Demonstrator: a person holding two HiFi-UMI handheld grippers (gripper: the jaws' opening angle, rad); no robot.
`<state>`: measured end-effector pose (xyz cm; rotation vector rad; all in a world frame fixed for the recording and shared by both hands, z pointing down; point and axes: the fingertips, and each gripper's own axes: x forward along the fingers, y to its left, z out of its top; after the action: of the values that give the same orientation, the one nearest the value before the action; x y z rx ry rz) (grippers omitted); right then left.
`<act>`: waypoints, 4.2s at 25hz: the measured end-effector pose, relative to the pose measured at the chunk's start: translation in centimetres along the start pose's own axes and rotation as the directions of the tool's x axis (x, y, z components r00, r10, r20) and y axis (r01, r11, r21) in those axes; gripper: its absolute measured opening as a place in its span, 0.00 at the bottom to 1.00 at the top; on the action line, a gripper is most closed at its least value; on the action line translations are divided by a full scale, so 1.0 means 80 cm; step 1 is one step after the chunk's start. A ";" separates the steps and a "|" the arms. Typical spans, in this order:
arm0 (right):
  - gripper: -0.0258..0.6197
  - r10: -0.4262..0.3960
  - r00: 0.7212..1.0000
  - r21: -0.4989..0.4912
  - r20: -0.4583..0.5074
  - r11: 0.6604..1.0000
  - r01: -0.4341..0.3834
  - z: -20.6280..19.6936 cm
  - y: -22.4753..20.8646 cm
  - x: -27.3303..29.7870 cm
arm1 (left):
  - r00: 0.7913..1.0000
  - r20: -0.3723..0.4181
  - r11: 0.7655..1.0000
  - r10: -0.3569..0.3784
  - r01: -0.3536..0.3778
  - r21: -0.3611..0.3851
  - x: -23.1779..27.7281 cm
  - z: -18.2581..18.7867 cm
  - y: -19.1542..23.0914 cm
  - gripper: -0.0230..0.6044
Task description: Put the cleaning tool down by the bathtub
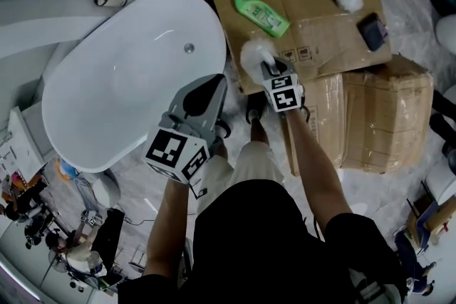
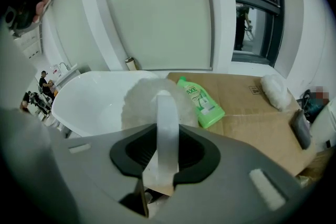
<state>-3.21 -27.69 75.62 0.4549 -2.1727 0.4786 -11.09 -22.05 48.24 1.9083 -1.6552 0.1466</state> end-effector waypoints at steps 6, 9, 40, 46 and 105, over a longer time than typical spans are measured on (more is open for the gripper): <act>0.19 -0.005 0.999 -0.006 -0.043 1.000 0.005 -0.019 -0.002 0.027 | 1.000 -0.008 1.000 -0.003 0.003 -0.020 0.003 -0.015 0.006 0.03; 0.19 -0.006 0.997 -0.018 -0.073 1.000 0.004 -0.031 -0.004 0.037 | 1.000 -0.012 1.000 -0.007 0.006 -0.028 0.009 -0.022 0.003 0.03; 0.19 0.024 0.994 -0.017 -0.110 1.000 -0.026 -0.036 -0.008 0.090 | 0.998 -0.053 0.999 0.032 -0.034 -0.037 0.003 -0.058 0.018 0.03; 0.19 0.032 0.994 -0.021 -0.103 0.999 -0.034 -0.031 -0.003 0.088 | 0.998 -0.047 0.998 0.045 -0.047 -0.046 -0.002 -0.057 0.017 0.03; 0.19 -0.215 0.944 0.074 0.252 0.977 0.202 0.011 0.220 -0.205 | 0.982 0.025 0.976 -0.189 0.185 0.118 -0.240 -0.081 -0.006 0.03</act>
<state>-2.70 -10.46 58.84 0.8038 -2.3313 0.3696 -12.89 -2.20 44.57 2.1538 -1.5082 0.1351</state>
